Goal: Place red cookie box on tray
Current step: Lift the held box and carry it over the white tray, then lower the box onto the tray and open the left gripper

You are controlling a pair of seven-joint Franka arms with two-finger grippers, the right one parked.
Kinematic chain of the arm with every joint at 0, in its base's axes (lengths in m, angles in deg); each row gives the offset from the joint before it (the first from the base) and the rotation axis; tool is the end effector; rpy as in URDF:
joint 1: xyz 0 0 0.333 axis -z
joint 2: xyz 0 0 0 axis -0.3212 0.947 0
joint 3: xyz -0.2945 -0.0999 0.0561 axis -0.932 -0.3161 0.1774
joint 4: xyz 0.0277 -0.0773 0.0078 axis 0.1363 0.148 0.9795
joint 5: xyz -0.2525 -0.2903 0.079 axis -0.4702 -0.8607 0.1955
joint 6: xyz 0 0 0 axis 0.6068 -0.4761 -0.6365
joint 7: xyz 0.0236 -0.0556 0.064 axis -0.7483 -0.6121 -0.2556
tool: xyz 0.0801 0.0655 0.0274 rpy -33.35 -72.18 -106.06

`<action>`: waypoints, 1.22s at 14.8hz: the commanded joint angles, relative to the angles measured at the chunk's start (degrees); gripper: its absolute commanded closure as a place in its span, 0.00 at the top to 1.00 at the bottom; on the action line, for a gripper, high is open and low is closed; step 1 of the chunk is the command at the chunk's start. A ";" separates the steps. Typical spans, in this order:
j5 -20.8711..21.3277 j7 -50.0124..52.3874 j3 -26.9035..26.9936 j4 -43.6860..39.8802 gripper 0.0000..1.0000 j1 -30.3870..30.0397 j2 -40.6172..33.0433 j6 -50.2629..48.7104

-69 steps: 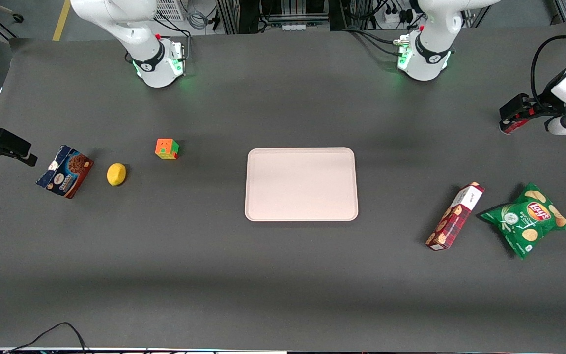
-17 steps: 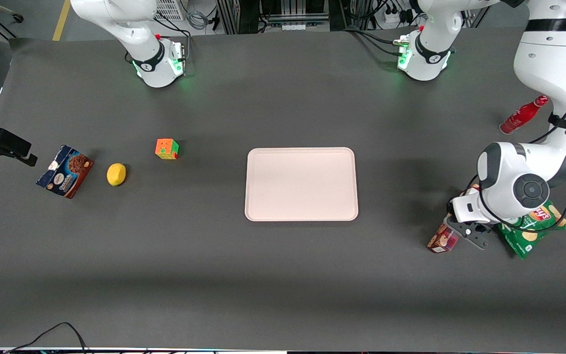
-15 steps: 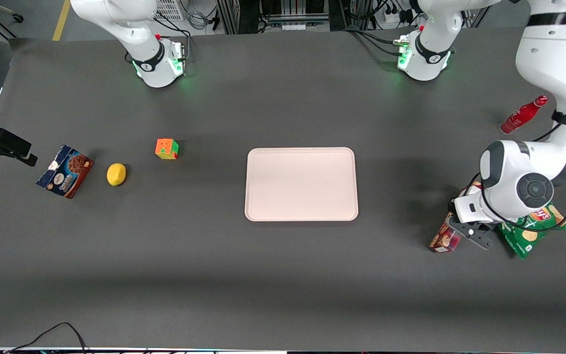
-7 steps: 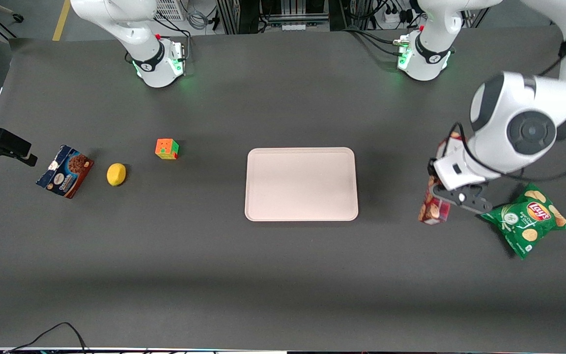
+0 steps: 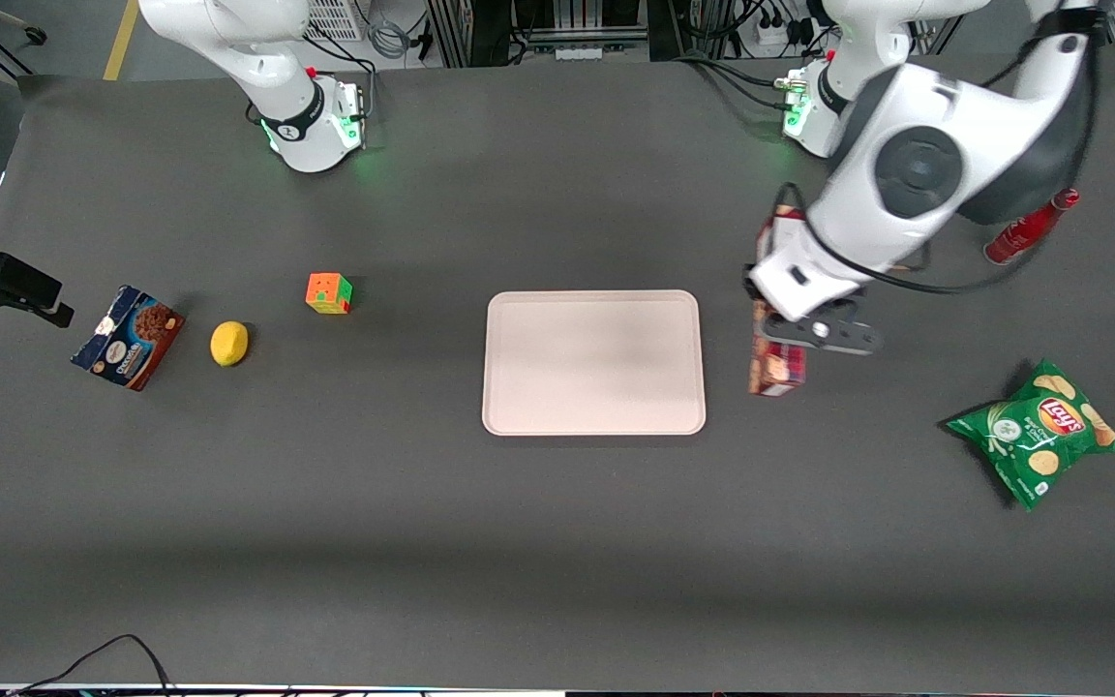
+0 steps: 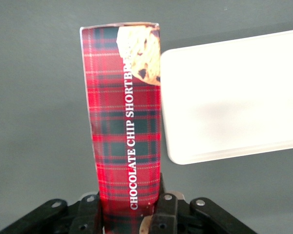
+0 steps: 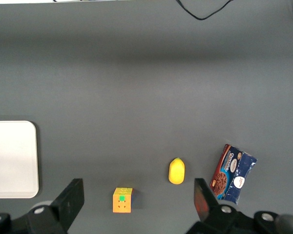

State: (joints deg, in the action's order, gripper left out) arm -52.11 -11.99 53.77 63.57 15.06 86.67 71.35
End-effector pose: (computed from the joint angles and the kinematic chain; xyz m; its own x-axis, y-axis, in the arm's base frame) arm 0.5201 -0.2542 0.4600 0.9835 -0.1381 -0.1168 -0.1367 -0.9904 0.0206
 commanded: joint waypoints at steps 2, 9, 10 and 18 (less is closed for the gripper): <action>-0.29 11.31 -4.27 6.80 0.00 0.86 1.10 10.77; 0.94 16.16 -5.69 17.72 0.00 2.79 6.81 30.57; 2.33 16.86 -5.60 17.72 0.00 3.49 7.78 30.58; 11.92 26.63 -2.09 17.28 0.00 6.92 17.09 39.45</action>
State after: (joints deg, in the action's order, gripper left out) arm -42.16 12.77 49.19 81.46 20.22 102.02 108.69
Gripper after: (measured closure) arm 0.652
